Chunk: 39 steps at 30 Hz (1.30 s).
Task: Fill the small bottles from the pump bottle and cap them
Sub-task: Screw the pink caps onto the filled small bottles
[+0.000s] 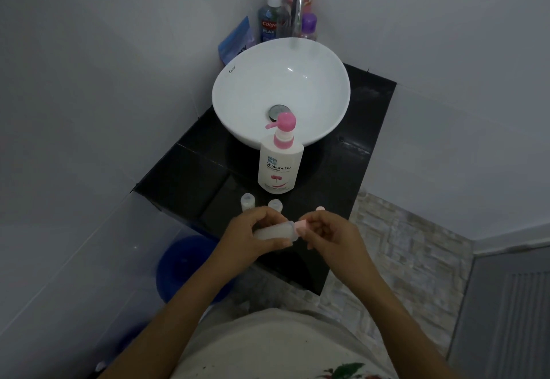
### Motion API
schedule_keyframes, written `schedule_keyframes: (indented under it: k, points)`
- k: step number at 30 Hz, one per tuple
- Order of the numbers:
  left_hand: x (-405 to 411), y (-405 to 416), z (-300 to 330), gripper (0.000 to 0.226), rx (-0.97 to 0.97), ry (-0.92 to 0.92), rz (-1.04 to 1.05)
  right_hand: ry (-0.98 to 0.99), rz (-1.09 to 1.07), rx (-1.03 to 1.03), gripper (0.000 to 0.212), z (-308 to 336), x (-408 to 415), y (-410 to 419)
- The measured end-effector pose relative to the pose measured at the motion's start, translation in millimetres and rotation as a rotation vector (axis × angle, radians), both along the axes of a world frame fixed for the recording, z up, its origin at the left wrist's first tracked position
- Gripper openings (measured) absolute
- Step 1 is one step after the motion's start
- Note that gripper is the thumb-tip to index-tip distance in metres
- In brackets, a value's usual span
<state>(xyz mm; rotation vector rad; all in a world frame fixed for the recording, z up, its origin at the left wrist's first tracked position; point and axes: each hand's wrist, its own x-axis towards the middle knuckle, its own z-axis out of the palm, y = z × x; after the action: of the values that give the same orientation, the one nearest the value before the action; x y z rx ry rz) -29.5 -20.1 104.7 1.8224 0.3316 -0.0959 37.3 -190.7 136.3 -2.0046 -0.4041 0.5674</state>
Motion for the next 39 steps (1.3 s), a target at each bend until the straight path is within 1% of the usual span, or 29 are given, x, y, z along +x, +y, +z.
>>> schedule_keyframes:
  k: [3, 4, 6, 9, 12, 15, 19, 22, 24, 28, 31, 33, 36, 39]
  points:
    - [6.0, 9.3, -9.1, 0.040, 0.176, -0.028, 0.004, -0.289, 0.065, -0.145, 0.015, 0.1, 10.1, -2.6]
    - [8.3, 13.2, -12.1, 0.040, 0.236, -0.036, 0.024, -0.371, 0.085, -0.172, 0.016, -0.7, 16.1, -2.8]
    - [14.6, 19.9, -17.5, 0.037, 0.388, -0.063, 0.059, -0.473, 0.126, -0.231, 0.022, -5.5, 30.3, -1.6]
    - [28.3, 24.1, -22.1, 0.034, 0.614, -0.099, 0.057, -0.535, 0.196, -0.383, 0.030, -18.6, 51.7, 6.6]
    - [42.7, 25.2, -29.9, 0.041, 0.754, -0.100, 0.011, -0.550, 0.303, -0.519, 0.034, -32.1, 66.4, 18.4]
    - [55.7, 24.7, -38.0, 0.049, 0.890, -0.090, -0.079, -0.559, 0.389, -0.588, 0.034, -44.8, 75.2, 27.9]
    - [67.8, 23.6, -45.3, 0.056, 1.028, -0.036, -0.197, -0.591, 0.442, -0.627, 0.030, -59.8, 79.6, 33.7]
    - [72.2, 22.5, -50.1, 0.059, 1.077, -0.005, -0.250, -0.612, 0.436, -0.622, 0.029, -66.4, 80.5, 34.7]
    - [74.2, 21.1, -52.1, 0.059, 1.100, 0.009, -0.276, -0.613, 0.439, -0.629, 0.033, -67.7, 80.7, 33.8]
    - [76.9, 18.5, -55.2, 0.051, 1.117, 0.005, -0.283, -0.581, 0.422, -0.647, 0.043, -68.5, 80.2, 27.7]
    - [77.5, 19.3, -54.7, 0.039, 1.107, -0.005, -0.268, -0.542, 0.295, -0.598, 0.048, -68.1, 84.5, 19.4]
    - [77.1, 20.4, -53.3, 0.036, 1.094, -0.016, -0.260, -0.486, 0.189, -0.576, 0.050, -68.4, 90.4, 12.5]
    - [72.9, 22.6, -45.7, 0.032, 1.031, -0.046, -0.221, -0.400, 0.090, -0.602, 0.045, -73.1, 99.8, 4.2]
    - [62.8, 25.0, -29.5, 0.032, 0.839, -0.098, -0.138, -0.320, 0.082, -0.677, 0.041, -80.3, 105.9, 2.2]
